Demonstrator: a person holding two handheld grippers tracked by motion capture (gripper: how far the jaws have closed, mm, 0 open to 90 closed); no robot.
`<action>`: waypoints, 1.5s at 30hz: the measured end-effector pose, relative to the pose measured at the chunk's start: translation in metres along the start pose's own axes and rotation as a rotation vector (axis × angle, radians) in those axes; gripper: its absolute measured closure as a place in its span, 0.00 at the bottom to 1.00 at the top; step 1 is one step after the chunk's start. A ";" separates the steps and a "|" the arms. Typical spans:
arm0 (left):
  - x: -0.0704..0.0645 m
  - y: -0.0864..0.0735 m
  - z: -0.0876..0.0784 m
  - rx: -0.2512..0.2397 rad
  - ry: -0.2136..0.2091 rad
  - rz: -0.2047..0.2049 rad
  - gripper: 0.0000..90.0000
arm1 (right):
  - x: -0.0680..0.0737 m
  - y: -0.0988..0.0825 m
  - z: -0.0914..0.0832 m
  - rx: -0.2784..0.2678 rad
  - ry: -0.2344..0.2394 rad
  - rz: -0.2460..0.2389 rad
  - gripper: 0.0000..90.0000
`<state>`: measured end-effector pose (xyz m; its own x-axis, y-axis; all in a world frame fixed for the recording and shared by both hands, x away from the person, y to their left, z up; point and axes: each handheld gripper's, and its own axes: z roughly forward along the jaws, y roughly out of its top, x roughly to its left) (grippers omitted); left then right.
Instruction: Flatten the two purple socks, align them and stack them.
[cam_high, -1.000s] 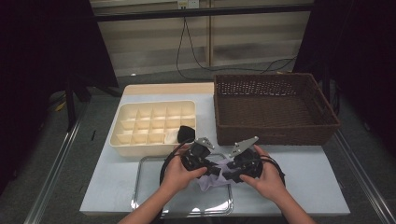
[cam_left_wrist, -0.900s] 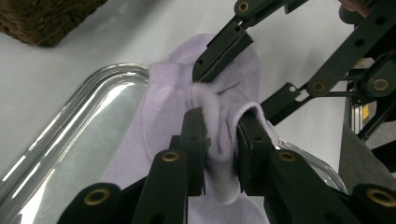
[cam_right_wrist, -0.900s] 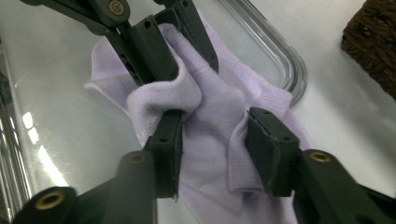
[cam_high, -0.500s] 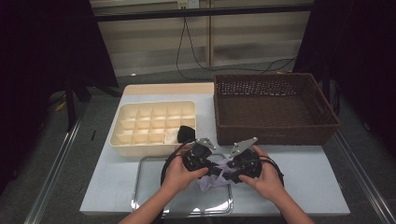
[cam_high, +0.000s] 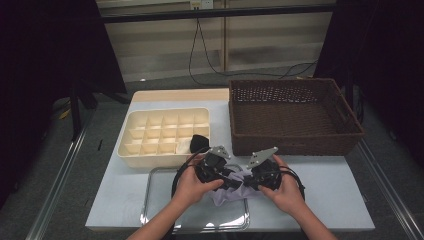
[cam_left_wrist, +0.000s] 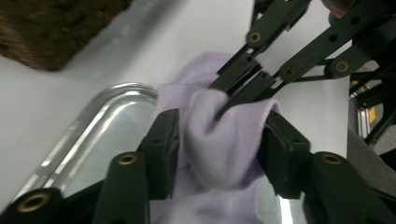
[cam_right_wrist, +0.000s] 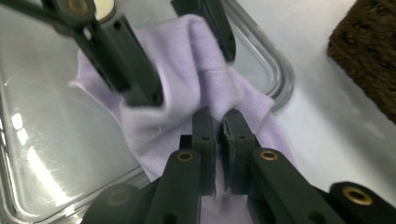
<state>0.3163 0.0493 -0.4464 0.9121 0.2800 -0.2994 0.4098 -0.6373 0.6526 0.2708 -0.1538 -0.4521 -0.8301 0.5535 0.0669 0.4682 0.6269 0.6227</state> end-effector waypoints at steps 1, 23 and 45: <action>0.001 -0.001 -0.002 -0.022 -0.004 -0.015 0.53 | -0.001 0.000 -0.002 -0.007 0.008 0.003 0.95; 0.007 -0.004 -0.003 0.090 -0.004 -0.092 0.97 | -0.001 0.002 -0.014 -0.070 0.016 0.003 0.93; 0.017 -0.021 -0.022 0.037 0.045 -0.200 0.96 | -0.008 -0.024 -0.023 0.017 -0.006 0.003 0.98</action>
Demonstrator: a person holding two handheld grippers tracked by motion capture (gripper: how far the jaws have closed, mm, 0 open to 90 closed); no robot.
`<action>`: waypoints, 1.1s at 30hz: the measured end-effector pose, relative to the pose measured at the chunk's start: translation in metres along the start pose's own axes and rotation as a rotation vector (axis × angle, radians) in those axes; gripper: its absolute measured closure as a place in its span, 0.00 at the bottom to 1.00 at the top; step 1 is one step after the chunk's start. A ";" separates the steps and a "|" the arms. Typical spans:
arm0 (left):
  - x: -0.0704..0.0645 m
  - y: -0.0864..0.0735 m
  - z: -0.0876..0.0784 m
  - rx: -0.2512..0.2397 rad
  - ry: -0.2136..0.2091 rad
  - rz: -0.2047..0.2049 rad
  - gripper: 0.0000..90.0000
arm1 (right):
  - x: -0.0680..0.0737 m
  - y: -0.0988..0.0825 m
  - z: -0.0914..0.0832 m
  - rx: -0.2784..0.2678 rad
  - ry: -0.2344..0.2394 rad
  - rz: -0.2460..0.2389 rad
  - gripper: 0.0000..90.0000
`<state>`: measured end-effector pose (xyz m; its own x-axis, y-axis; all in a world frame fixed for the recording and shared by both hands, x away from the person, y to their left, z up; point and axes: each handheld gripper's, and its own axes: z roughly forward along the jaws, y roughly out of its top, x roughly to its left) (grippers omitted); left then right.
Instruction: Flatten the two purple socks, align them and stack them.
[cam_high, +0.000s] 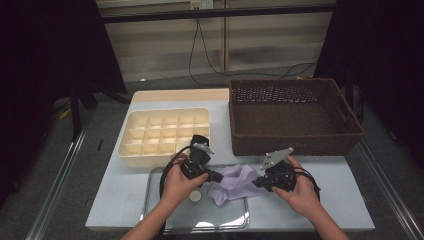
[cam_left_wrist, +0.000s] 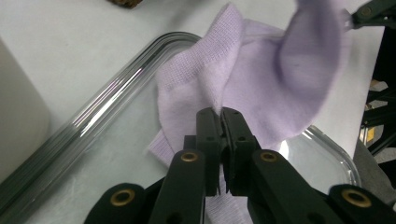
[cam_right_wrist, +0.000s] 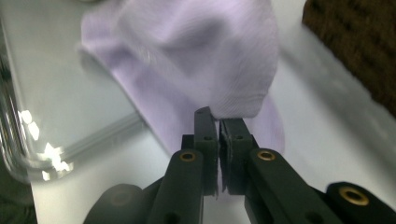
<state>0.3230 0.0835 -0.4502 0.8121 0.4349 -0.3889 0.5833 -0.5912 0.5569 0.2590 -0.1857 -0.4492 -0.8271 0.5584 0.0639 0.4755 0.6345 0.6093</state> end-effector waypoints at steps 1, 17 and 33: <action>0.000 -0.001 0.000 0.004 -0.004 -0.001 0.96 | 0.000 -0.003 -0.001 0.009 -0.006 0.002 0.98; -0.002 0.000 0.003 0.015 -0.002 0.026 0.90 | -0.014 -0.012 -0.016 -0.077 -0.039 0.135 0.76; -0.008 0.003 0.001 0.000 0.008 0.034 0.89 | 0.016 0.004 0.024 0.022 0.028 0.005 0.90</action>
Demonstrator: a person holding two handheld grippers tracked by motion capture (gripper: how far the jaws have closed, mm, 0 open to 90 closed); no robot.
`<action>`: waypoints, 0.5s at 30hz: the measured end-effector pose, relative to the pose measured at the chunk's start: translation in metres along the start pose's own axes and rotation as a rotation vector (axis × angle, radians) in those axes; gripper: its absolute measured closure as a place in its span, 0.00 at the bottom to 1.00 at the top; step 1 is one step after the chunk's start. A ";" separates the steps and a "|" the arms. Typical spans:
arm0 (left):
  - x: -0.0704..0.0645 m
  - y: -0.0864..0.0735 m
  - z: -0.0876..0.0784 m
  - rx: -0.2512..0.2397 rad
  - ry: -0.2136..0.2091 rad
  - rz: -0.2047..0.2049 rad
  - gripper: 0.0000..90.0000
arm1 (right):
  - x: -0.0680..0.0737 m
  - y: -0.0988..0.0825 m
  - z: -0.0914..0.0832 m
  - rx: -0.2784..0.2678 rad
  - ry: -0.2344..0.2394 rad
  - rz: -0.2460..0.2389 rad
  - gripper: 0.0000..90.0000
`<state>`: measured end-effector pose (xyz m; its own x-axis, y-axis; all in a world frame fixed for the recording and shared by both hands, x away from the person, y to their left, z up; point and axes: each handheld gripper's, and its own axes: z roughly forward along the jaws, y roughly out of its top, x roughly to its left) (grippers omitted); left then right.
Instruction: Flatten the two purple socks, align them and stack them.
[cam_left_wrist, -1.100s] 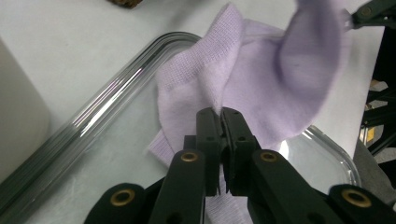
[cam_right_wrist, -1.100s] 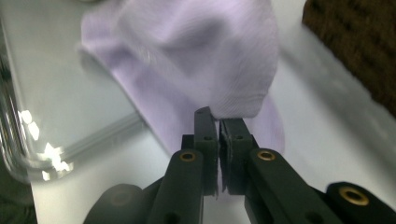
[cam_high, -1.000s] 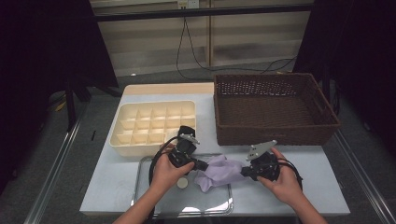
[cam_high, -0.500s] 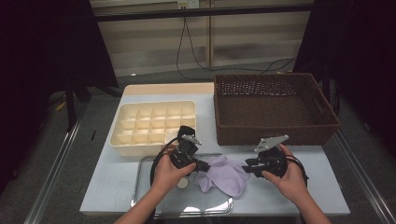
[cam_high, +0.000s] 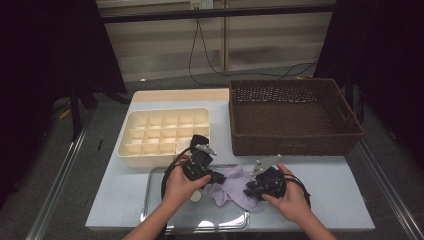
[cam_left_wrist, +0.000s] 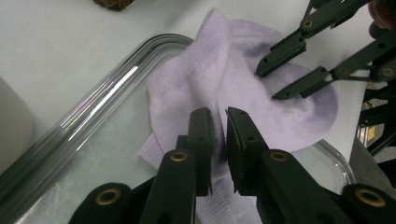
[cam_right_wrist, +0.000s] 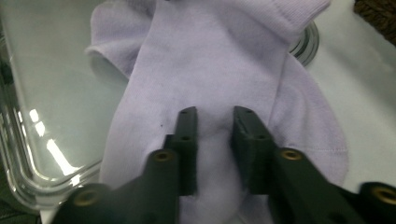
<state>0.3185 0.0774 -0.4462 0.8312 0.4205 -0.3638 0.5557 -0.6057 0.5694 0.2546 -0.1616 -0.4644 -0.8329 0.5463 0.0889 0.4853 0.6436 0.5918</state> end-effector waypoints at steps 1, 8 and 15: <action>0.000 0.000 0.000 -0.003 0.005 -0.003 0.88 | 0.000 0.000 -0.001 0.007 -0.016 -0.007 0.96; 0.001 0.001 -0.004 -0.031 -0.013 -0.015 0.89 | -0.003 -0.001 -0.005 0.010 0.012 0.030 1.00; -0.001 0.003 -0.009 -0.029 -0.027 -0.011 0.95 | -0.008 0.003 -0.022 -0.012 -0.015 0.026 1.00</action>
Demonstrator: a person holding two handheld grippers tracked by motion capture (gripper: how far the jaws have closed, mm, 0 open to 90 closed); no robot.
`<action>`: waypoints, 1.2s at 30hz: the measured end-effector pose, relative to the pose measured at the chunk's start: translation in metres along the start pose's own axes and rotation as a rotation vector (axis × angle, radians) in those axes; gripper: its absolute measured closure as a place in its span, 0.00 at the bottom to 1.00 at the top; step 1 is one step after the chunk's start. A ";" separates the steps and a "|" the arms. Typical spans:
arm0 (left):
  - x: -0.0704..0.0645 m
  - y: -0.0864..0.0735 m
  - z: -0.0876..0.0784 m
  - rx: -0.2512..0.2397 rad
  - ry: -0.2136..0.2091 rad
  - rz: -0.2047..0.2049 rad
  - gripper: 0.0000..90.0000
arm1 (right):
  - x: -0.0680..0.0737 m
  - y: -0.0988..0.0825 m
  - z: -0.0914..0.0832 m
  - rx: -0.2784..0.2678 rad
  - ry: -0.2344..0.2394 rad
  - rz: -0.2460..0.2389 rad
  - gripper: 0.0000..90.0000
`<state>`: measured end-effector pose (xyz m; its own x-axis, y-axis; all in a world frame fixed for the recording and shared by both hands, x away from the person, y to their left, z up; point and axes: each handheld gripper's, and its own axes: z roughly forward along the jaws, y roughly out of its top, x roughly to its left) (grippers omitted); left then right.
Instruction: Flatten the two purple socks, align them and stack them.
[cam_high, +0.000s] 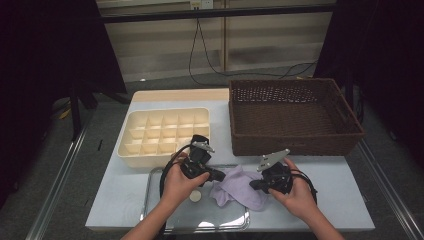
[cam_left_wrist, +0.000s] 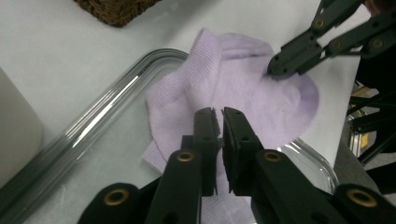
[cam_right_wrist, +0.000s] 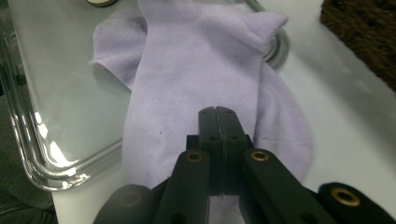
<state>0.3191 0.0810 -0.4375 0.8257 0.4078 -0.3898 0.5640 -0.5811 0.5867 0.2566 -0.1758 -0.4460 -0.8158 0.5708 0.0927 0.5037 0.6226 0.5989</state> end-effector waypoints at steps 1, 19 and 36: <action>0.000 0.000 0.001 0.003 0.005 -0.004 0.95 | -0.001 0.000 -0.002 0.000 -0.007 0.004 1.00; 0.014 0.001 0.015 0.003 0.101 0.016 0.74 | -0.019 -0.006 0.003 0.028 -0.040 0.021 1.00; 0.005 0.007 0.011 0.030 0.068 0.028 0.98 | -0.018 -0.004 -0.007 0.006 -0.039 0.040 1.00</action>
<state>0.3275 0.0707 -0.4433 0.8389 0.4374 -0.3240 0.5417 -0.6131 0.5750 0.2675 -0.1924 -0.4448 -0.7833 0.6158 0.0852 0.5375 0.6019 0.5906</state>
